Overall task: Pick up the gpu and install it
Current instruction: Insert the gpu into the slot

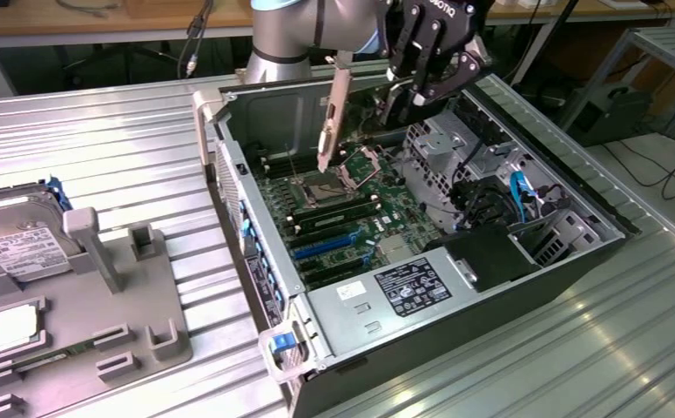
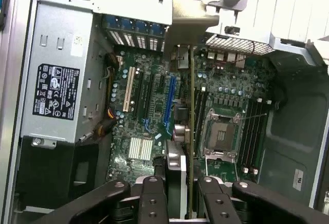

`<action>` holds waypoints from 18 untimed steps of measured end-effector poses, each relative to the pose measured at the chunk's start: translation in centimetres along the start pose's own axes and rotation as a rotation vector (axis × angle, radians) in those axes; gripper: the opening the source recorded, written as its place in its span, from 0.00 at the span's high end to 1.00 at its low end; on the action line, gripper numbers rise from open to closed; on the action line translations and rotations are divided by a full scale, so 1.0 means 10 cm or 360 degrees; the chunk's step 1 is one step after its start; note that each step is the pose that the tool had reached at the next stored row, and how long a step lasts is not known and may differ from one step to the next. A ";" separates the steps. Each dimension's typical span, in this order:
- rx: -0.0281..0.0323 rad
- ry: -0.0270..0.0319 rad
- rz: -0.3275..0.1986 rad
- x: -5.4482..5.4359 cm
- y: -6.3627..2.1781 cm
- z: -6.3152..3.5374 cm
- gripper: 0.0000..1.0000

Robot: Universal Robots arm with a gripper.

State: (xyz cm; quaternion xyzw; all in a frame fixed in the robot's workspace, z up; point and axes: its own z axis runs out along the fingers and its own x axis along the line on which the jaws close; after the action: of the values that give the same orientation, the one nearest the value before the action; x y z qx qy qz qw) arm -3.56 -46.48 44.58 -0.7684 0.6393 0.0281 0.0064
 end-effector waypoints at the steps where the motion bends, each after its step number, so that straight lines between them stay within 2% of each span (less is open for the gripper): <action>1: -0.00019 0.00012 -0.0043 0.00 -0.001 0.001 0.72; 11: -0.00094 0.00057 -0.0209 0.00 -0.010 0.004 0.72; 14: -0.00131 0.00079 -0.0292 0.00 -0.014 0.006 0.72; 18: -0.00162 0.00098 -0.0359 0.00 -0.017 0.007 0.72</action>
State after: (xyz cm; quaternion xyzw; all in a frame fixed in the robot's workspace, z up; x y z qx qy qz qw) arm -3.39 -46.48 44.51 -0.8356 0.5486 0.0281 0.0037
